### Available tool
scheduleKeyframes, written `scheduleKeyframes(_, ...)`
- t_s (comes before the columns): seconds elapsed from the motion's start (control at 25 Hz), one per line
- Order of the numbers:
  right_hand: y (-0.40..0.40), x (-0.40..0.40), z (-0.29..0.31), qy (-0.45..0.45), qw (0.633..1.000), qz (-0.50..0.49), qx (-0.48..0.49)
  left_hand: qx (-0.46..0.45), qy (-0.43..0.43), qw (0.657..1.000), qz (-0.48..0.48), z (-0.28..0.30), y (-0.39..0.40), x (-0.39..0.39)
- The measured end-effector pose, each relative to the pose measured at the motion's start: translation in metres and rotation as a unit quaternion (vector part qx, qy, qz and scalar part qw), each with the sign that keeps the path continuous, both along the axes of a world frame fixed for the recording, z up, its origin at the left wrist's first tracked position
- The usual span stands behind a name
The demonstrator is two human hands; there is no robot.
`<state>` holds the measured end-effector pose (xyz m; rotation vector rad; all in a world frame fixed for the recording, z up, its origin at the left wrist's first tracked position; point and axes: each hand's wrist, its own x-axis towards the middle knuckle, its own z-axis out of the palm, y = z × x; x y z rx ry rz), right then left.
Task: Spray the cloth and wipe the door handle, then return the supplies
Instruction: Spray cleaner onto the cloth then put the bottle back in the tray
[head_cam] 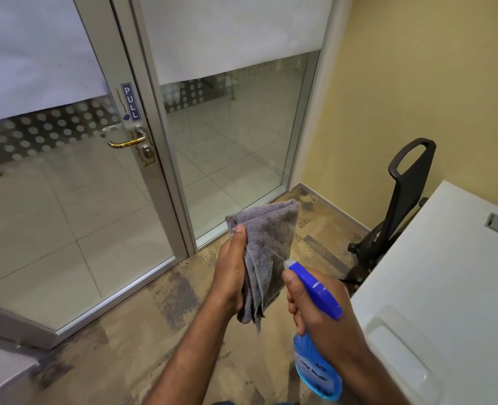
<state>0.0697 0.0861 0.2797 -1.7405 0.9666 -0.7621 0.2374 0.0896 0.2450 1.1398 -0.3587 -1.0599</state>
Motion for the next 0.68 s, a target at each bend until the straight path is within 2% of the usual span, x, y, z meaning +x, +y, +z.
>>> scheduleKeyframes(0.44,-0.034,-0.027,0.008,0.004,1.000,-0.017,-0.014,0.023,-0.041,0.999,0.000,-0.006,-0.039,-0.024)
scheduleKeyframes(0.68,-0.048,-0.041,0.006,0.016,1.000,-0.018,-0.008,0.033,-0.035,0.999,0.010,-0.008,-0.056,-0.035)
